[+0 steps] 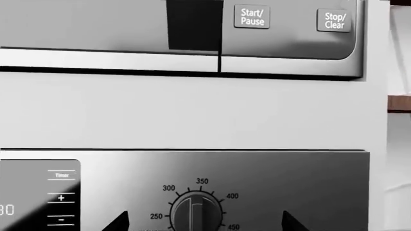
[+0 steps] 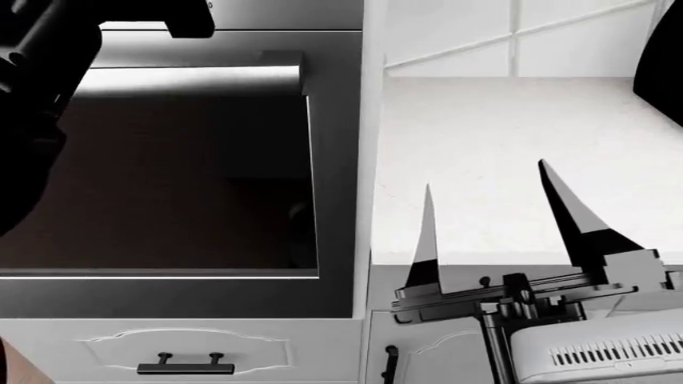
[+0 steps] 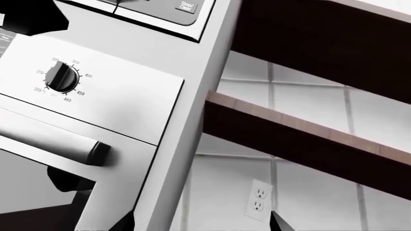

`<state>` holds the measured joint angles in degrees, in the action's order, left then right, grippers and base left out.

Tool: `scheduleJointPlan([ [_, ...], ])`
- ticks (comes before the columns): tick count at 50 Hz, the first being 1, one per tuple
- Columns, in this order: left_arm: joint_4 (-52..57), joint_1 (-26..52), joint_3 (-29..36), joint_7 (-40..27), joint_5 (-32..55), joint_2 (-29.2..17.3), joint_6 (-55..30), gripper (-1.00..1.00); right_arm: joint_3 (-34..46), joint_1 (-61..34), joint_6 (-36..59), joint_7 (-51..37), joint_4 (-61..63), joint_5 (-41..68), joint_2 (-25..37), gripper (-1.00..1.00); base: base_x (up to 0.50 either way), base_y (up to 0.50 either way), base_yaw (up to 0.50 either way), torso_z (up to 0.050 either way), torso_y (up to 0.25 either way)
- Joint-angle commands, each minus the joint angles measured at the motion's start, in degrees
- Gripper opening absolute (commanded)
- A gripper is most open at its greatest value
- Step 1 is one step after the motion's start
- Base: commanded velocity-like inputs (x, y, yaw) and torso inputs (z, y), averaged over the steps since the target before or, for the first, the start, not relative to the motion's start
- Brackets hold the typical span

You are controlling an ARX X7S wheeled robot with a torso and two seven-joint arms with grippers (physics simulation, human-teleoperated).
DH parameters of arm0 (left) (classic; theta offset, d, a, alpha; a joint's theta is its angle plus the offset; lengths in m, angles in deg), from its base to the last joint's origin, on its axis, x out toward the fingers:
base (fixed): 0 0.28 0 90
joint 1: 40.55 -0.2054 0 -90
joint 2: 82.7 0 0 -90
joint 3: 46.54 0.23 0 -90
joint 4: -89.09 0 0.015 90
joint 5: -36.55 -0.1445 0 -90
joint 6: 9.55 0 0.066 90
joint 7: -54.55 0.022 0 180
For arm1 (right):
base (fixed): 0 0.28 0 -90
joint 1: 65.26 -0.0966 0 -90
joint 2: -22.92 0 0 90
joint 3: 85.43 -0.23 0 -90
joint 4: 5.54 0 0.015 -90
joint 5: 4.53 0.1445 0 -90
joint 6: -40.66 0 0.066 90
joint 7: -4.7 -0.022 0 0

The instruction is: Preheat the oven by turning the temperature knob.

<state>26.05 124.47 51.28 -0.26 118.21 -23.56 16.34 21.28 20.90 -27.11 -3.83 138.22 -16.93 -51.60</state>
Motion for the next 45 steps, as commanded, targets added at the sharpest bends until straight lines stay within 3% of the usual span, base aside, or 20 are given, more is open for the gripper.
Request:
scheduleJointPlan([
  [1,-2.1,-1.8,1.2,3.4,-4.4,-0.1,2.0,1.00,0.5,0.3,-0.8,-0.5,-1.0,-0.1,0.3,1.00,0.00,0.00,0.00,0.000,0.000],
  [45,-10.4,-2.3,8.1,15.8,-18.5,0.8,10.0,1.00,2.0,0.0,-3.7,-2.5,-8.1,0.2,1.0,1.00,0.00,0.00,0.00,0.000,0.000],
])
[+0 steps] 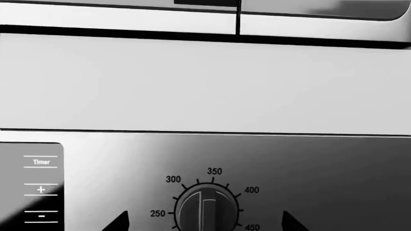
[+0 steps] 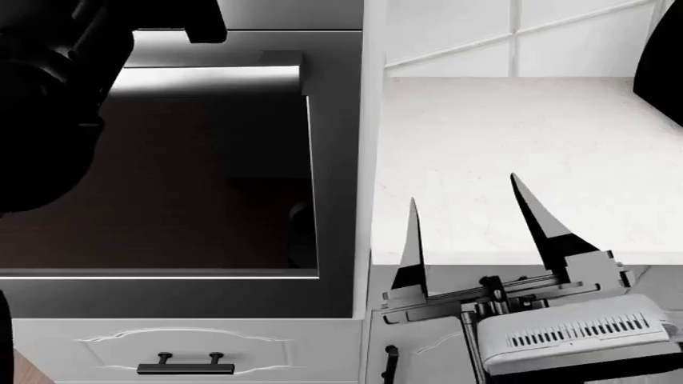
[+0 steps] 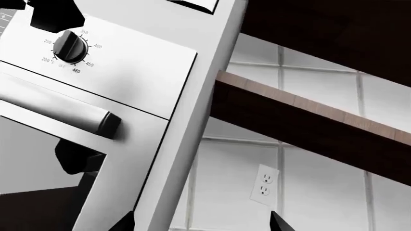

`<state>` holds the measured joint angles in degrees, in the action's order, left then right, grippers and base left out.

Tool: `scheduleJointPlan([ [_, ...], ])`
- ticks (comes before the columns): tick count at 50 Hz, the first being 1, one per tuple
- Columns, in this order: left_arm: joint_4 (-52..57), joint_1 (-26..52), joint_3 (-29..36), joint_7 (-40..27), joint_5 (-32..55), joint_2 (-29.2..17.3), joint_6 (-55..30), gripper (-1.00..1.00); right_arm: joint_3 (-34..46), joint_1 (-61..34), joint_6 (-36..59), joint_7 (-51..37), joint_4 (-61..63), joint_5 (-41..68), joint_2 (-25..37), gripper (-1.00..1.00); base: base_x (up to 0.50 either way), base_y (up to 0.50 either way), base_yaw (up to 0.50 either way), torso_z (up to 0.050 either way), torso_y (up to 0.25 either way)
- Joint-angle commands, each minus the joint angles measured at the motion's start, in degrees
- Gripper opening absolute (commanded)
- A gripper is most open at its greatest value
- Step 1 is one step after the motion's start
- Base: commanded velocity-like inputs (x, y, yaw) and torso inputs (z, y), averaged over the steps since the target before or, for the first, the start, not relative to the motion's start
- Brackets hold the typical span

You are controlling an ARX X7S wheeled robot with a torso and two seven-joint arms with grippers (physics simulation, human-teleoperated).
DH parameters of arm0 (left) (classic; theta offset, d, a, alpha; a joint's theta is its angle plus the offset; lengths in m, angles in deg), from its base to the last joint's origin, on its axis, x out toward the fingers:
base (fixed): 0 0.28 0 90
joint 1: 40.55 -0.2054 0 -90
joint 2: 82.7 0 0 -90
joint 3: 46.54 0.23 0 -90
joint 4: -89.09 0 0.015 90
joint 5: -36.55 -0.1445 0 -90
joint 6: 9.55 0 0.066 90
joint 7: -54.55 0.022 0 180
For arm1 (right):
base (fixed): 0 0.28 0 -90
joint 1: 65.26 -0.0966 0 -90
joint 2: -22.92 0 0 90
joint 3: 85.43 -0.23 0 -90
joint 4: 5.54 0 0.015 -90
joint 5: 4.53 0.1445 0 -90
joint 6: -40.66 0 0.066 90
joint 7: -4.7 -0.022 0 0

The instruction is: Preheat the oven by turning the temperature knob.

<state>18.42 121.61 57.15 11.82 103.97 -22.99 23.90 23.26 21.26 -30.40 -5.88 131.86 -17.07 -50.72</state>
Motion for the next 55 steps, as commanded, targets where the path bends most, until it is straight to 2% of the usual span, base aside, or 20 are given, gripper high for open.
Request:
scheduleJointPlan([
  [1,-2.9,0.5,2.3,3.8,-4.3,0.4,2.6,1.00,0.1,-0.4,-0.6,-0.5,-2.0,0.3,0.2,1.00,0.00,0.00,0.00,0.000,0.000],
  [14,-5.6,-0.1,4.8,7.3,-8.1,1.0,5.5,1.00,0.6,-0.9,-1.2,-1.0,-4.6,0.4,0.3,1.00,0.00,0.00,0.00,0.000,0.000],
  [23,-6.4,-0.2,4.0,6.0,-6.0,1.1,4.0,1.00,0.6,-1.0,-0.6,-1.1,-4.3,0.5,0.4,1.00,0.00,0.00,0.00,0.000,0.000],
  [37,-7.8,0.3,4.8,8.2,-7.5,1.0,5.5,1.00,1.2,-1.5,0.7,-1.1,-4.0,0.2,0.3,1.00,0.00,0.00,0.00,0.000,0.000],
  [55,-5.2,-0.2,3.8,6.6,-4.7,1.1,4.6,1.00,1.1,-0.9,-0.9,-1.9,-4.8,0.6,1.0,1.00,0.00,0.00,0.00,0.000,0.000],
])
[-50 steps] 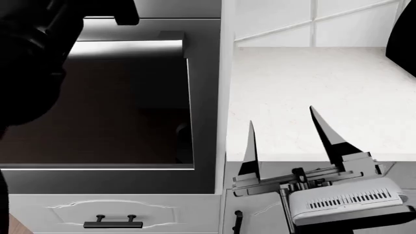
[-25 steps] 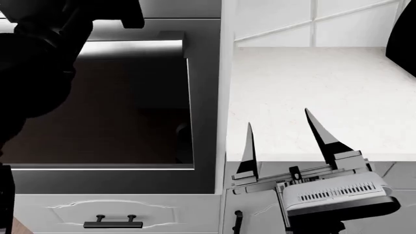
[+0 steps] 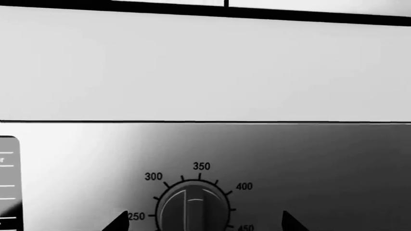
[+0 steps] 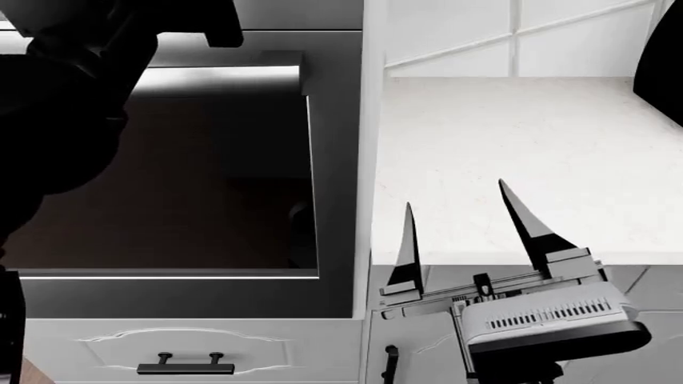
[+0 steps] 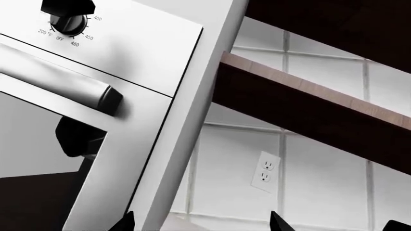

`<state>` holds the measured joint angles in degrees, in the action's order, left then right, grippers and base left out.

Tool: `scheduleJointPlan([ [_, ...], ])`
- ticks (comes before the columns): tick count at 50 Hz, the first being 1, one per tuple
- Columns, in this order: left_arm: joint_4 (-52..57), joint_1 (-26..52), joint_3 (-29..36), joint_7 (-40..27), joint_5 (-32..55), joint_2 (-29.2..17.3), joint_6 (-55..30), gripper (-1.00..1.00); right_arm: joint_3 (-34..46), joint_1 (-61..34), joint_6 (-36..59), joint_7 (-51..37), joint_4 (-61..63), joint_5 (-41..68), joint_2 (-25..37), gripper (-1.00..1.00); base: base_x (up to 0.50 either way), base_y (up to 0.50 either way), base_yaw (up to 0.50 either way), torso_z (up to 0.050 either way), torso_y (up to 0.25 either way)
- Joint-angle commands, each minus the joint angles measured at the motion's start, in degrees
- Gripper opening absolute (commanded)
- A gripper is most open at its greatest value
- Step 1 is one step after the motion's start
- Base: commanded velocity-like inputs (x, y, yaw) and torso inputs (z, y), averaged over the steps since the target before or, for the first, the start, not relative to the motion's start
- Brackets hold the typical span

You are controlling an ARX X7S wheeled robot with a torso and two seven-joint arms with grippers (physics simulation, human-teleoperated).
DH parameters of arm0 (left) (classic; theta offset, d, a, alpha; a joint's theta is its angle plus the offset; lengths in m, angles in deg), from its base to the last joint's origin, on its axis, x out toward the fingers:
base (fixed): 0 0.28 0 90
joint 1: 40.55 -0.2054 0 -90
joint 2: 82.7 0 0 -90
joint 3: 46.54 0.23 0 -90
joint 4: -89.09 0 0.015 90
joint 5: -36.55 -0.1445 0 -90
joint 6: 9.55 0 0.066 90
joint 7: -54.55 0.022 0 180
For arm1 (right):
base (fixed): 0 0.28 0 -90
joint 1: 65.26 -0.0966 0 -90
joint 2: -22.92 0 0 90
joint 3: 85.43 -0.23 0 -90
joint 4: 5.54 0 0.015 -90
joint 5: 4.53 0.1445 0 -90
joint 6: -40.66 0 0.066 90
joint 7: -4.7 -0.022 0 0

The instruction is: Preheat the oven by turning the temperature knob.

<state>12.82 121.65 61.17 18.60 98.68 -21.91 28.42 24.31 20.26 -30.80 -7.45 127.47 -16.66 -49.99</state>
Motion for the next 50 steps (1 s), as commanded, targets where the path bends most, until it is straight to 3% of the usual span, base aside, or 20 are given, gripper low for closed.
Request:
scheduleJointPlan([
  [1,0.2,-0.3,-0.3,-0.3,0.6,0.1,0.1,1.00,0.1,0.1,-0.5,-0.4,-0.4,0.2,0.3,1.00,0.00,0.00,0.00,0.000,0.000],
  [50,-3.6,-0.8,1.6,2.0,-2.6,0.3,2.9,1.00,1.5,-0.7,0.8,-0.9,-0.6,0.2,0.6,1.00,0.00,0.00,0.00,0.000,0.000],
])
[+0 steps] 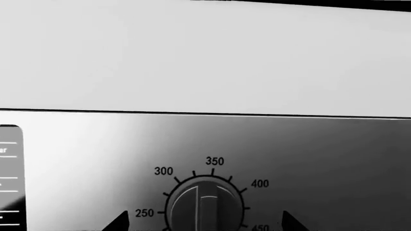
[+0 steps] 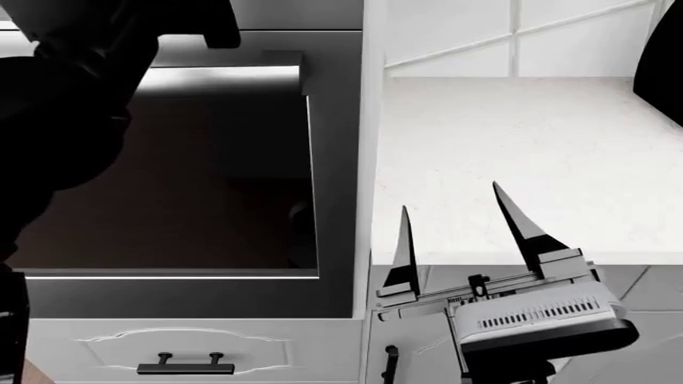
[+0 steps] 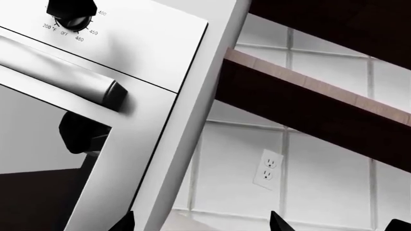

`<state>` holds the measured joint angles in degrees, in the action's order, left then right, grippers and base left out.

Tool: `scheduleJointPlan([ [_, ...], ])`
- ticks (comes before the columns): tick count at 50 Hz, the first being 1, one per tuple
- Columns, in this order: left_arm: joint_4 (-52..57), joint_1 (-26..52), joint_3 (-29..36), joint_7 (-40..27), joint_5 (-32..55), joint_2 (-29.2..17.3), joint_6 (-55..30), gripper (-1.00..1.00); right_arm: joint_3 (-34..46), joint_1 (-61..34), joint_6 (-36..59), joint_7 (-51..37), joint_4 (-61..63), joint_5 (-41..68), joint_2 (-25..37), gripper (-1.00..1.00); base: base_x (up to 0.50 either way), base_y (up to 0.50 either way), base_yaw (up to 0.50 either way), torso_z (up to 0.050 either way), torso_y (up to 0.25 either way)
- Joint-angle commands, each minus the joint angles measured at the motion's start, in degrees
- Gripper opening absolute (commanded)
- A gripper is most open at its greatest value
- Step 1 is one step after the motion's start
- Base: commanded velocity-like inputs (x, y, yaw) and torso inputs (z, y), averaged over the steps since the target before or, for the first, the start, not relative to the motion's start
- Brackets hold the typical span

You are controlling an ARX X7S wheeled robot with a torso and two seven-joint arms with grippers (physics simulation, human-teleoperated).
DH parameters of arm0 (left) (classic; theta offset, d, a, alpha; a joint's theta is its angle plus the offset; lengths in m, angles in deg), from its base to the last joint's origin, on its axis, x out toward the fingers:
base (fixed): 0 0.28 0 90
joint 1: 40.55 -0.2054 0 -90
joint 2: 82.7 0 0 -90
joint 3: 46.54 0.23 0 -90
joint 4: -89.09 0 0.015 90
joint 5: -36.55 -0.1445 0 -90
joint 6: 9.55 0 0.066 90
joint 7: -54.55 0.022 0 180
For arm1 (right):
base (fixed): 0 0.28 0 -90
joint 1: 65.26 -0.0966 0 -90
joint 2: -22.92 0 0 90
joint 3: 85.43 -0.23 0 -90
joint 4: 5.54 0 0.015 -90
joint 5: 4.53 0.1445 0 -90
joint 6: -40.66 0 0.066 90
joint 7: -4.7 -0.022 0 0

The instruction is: Preheat the oven by turning the temperature knob.

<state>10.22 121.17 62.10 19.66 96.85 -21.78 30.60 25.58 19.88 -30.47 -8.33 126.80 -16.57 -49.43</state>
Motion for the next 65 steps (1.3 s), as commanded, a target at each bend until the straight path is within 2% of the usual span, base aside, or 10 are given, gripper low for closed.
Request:
scheduleJointPlan([
  [1,-1.2,-0.6,0.8,1.1,-1.0,0.2,1.0,1.00,0.3,-0.3,0.4,-0.1,-0.1,0.1,0.0,1.00,0.00,0.00,0.00,0.000,0.000],
  [17,-1.0,-2.3,1.5,1.9,-2.6,0.0,3.0,1.00,0.4,0.6,-2.9,-1.3,-2.6,0.4,0.8,1.00,0.00,0.00,0.00,0.000,0.000],
  [36,-2.4,-0.3,1.8,3.0,-2.6,0.0,2.8,1.00,1.3,-0.3,0.7,-0.6,-0.4,0.0,0.4,1.00,0.00,0.00,0.00,0.000,0.000],
  [55,-2.2,-1.4,2.3,4.0,-3.3,0.0,4.3,1.00,1.4,0.0,-0.7,-1.3,-1.7,0.4,0.9,1.00,0.00,0.00,0.00,0.000,0.000],
  [56,-2.0,-1.6,2.3,4.2,-3.3,-0.1,4.4,-1.00,1.4,0.0,-0.8,-1.3,-1.7,0.4,1.0,1.00,0.00,0.00,0.00,0.000,0.000],
  [65,0.3,-1.1,2.4,3.0,-2.6,-0.4,3.4,-1.00,1.6,0.1,-1.1,-1.6,-2.1,0.3,1.2,1.00,0.00,0.00,0.00,0.000,0.000],
])
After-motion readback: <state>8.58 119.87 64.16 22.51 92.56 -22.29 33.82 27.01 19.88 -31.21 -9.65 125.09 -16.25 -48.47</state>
